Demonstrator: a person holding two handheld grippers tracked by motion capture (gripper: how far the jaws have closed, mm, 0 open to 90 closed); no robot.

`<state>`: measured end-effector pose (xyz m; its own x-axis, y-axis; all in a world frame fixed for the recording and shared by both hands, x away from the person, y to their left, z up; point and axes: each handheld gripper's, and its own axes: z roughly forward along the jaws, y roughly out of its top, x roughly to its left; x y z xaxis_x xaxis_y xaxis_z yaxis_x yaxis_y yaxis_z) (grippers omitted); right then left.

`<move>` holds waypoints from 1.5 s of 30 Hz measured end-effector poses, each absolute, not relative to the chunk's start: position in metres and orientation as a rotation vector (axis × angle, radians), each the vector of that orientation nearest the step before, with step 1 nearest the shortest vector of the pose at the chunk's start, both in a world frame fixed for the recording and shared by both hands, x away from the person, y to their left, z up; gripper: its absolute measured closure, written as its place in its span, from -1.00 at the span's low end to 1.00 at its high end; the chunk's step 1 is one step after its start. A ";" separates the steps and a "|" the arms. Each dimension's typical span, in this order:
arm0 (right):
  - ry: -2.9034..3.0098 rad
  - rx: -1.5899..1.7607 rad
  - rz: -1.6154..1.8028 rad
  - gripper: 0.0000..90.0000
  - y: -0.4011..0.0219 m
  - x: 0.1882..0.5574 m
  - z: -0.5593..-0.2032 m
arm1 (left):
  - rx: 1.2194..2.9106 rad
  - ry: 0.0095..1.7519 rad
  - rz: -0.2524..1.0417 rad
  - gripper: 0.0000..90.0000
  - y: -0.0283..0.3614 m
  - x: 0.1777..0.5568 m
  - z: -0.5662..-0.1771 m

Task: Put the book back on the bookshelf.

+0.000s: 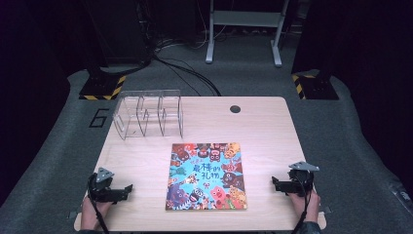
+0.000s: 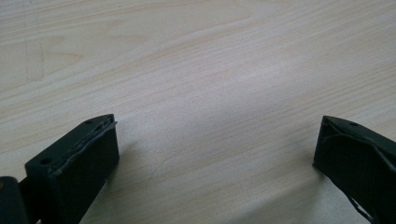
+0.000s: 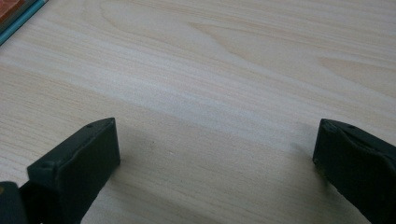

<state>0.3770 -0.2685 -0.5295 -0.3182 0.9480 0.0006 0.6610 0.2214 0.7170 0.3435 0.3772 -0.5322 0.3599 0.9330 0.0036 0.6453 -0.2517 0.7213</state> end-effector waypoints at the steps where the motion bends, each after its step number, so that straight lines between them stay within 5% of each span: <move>1: 2.064 1.479 0.869 -1.00 -0.269 0.377 -0.530 | 1.993 1.365 0.586 -1.00 0.377 0.344 -0.532; 19: 2.061 1.514 1.039 -0.98 -0.273 0.382 -0.498 | 1.996 1.367 0.583 -1.00 0.377 0.344 -0.532; 45: 2.326 1.351 1.040 -0.98 -0.203 0.437 -0.457 | 2.004 1.363 0.584 -1.00 0.377 0.343 -0.531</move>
<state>0.4370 -0.2030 -0.4574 -0.5354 0.8351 0.1267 0.6513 0.3126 0.6914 0.3434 0.3773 -0.5315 0.3645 0.9312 0.0085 0.6481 -0.2602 0.7157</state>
